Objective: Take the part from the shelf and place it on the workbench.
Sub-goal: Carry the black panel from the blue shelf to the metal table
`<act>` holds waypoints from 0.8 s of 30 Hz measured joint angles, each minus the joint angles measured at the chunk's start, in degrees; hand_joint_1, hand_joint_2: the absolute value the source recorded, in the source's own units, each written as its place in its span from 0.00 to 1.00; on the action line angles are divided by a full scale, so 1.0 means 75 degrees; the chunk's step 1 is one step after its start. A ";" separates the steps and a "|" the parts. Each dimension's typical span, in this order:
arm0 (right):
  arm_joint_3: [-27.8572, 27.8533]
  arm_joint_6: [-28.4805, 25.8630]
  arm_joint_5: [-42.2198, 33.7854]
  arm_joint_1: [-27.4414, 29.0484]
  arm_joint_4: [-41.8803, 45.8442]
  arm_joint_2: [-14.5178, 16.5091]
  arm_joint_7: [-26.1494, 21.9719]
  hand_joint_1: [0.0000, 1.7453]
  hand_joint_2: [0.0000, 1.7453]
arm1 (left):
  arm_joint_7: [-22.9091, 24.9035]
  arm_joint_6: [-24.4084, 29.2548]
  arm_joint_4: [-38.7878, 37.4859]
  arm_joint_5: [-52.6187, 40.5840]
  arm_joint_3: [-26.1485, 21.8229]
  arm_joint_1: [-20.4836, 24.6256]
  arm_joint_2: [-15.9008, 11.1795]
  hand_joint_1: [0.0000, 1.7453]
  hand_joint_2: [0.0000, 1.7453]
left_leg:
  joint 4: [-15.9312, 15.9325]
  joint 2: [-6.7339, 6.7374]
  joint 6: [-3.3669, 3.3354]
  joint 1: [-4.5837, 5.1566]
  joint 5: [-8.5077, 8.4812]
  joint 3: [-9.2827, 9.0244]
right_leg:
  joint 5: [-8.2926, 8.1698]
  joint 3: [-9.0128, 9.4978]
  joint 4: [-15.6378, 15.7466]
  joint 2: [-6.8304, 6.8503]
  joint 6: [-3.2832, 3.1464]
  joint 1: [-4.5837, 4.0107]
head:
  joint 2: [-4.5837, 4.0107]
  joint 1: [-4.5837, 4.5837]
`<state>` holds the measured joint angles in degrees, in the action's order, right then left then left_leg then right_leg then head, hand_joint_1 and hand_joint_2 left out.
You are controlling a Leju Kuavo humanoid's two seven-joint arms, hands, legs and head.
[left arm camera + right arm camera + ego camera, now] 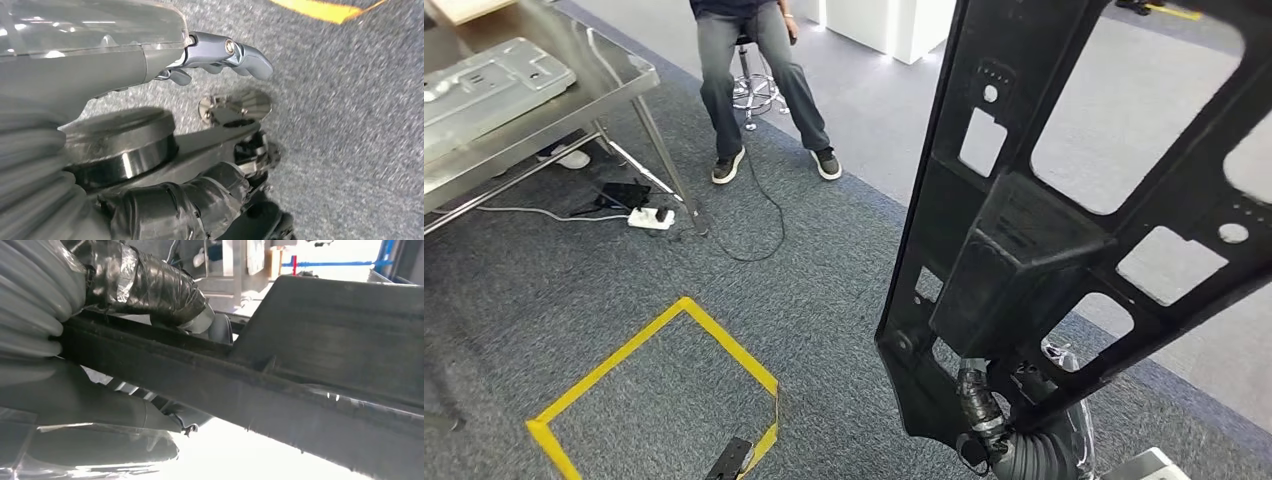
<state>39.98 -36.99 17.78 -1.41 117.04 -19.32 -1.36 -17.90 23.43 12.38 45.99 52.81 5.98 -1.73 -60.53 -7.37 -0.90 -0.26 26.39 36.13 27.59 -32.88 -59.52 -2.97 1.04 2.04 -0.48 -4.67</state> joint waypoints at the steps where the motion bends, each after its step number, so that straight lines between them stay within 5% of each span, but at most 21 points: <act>1: -0.0001 0.0002 0.0000 -0.0003 0.0001 0.0002 -0.0003 1.00 1.00 | -0.0004 -0.0001 0.0001 0.0003 0.0003 -0.0001 -0.0009 0.00 1.00 | -0.0236 0.0233 0.0039 0.0009 0.0117 0.0115 | 0.0002 0.0051 0.0037 0.0112 -0.0050 0.0017 | 0.0000 -0.0041; 3: -0.0002 0.0004 0.0000 0.0008 0.0001 0.0004 -0.0008 1.00 1.00 | -0.0012 -0.0016 0.0007 0.0012 0.0009 0.0023 -0.0009 0.00 1.00 | -0.1047 0.0715 0.0097 -0.0002 0.0460 0.0527 | 0.0040 0.0127 0.0059 0.0345 -0.0110 -0.0005 | 0.0000 -0.0119; 5: -0.0004 0.0004 -0.0010 0.0021 -0.0006 0.0004 -0.0004 1.00 1.00 | -0.0016 -0.0050 0.0018 0.0026 0.0015 0.0037 -0.0004 0.00 1.00 | -0.1669 0.0868 0.0132 -0.0047 0.0586 0.0902 | 0.0094 0.0183 0.0057 0.0585 -0.0133 -0.0025 | 0.0000 -0.0121; 6: -0.0004 0.0004 -0.0016 0.0022 -0.0010 0.0004 -0.0001 1.00 1.00 | -0.0017 -0.0069 0.0022 0.0034 0.0019 0.0028 -0.0002 0.00 1.00 | -0.1638 0.0901 0.0134 -0.0058 0.0466 0.0914 | 0.0125 0.0215 0.0056 0.0692 -0.0130 -0.0030 | 0.0000 -0.0123; 9: -0.0005 0.0023 -0.0055 0.0017 -0.0018 0.0007 -0.0002 1.00 1.00 | -0.0035 -0.0122 0.0023 0.0075 0.0027 0.0020 -0.0004 0.00 1.00 | -0.0411 0.1254 0.0060 0.0002 -0.0163 0.0315 | 0.0236 0.0350 0.0056 0.0963 -0.0081 -0.0057 | 0.0000 -0.0122; 12: -0.0006 0.0116 -0.0175 -0.0002 -0.0020 0.0009 -0.0033 1.00 1.00 | -0.0051 -0.0166 0.0023 0.0126 0.0028 0.0058 -0.0007 0.00 1.00 | 0.0095 0.1540 -0.0068 0.0147 -0.0198 0.0076 | 0.0310 0.0429 0.0094 0.1206 0.0031 -0.0135 | 0.0000 -0.0111; 14: -0.0004 0.0178 -0.0232 -0.0039 -0.0019 0.0009 -0.0044 1.00 1.00 | -0.0015 -0.0177 0.0023 0.0157 0.0028 0.0034 -0.0011 0.00 1.00 | 0.0178 0.1351 -0.0143 0.0124 -0.0210 0.0045 | 0.0363 0.0508 0.0129 0.1297 0.0117 -0.0140 | 0.0000 -0.0102; 16: -0.0005 0.0213 -0.0248 -0.0068 -0.0019 0.0009 -0.0049 1.00 1.00 | 0.0020 -0.0179 0.0023 0.0176 0.0028 0.0018 -0.0015 0.00 1.00 | 0.0287 0.1169 -0.0239 0.0067 -0.0238 -0.0049 | 0.0598 0.0411 -0.0198 0.0999 0.0173 -0.0121 | 0.0000 -0.0057; 18: -0.0005 0.0231 -0.0261 -0.0072 -0.0023 0.0009 -0.0052 1.00 1.00 | 0.0031 -0.0187 0.0023 0.0178 0.0028 0.0034 -0.0009 0.00 1.00 | 0.0325 0.0967 -0.0305 0.0041 -0.0246 -0.0091 | 0.1018 -0.0074 -0.1136 0.0585 0.0182 -0.0114 | 0.0000 0.0009; 20: -0.0004 0.0257 -0.0295 -0.0069 -0.0040 0.0009 -0.0052 1.00 1.00 | 0.0040 -0.0196 0.0023 0.0177 0.0028 0.0040 -0.0001 0.00 1.00 | 0.0311 0.0739 -0.0321 0.0044 -0.0237 -0.0094 | 0.1181 -0.0583 -0.1918 0.0450 0.0187 -0.0120 | 0.0000 0.0032; 22: -0.0004 0.0317 -0.0340 -0.0078 -0.0059 0.0009 -0.0060 1.00 1.00 | 0.0059 -0.0197 0.0023 0.0173 0.0028 0.0027 0.0001 0.00 1.00 | 0.0266 0.0506 -0.0302 0.0039 -0.0215 -0.0099 | 0.0753 -0.0610 -0.1629 0.0392 0.0184 -0.0108 | 0.0000 0.0035; 24: -0.0004 0.0387 -0.0375 -0.0105 -0.0069 0.0009 -0.0073 1.00 1.00 | 0.0082 -0.0195 0.0023 0.0162 0.0028 0.0026 0.0000 0.00 1.00 | 0.0180 0.0291 -0.0246 0.0041 -0.0171 -0.0071 | 0.0203 -0.0284 -0.0645 0.0063 0.0176 -0.0058 | 0.0000 0.0044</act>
<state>39.95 -34.09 14.96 -2.20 116.53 -19.26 -1.91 -17.29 21.97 12.55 47.20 53.02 6.18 -1.73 -59.18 -5.19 -2.75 0.04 25.11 35.61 29.11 -35.02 -64.35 -2.50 2.37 1.61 -0.48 -4.34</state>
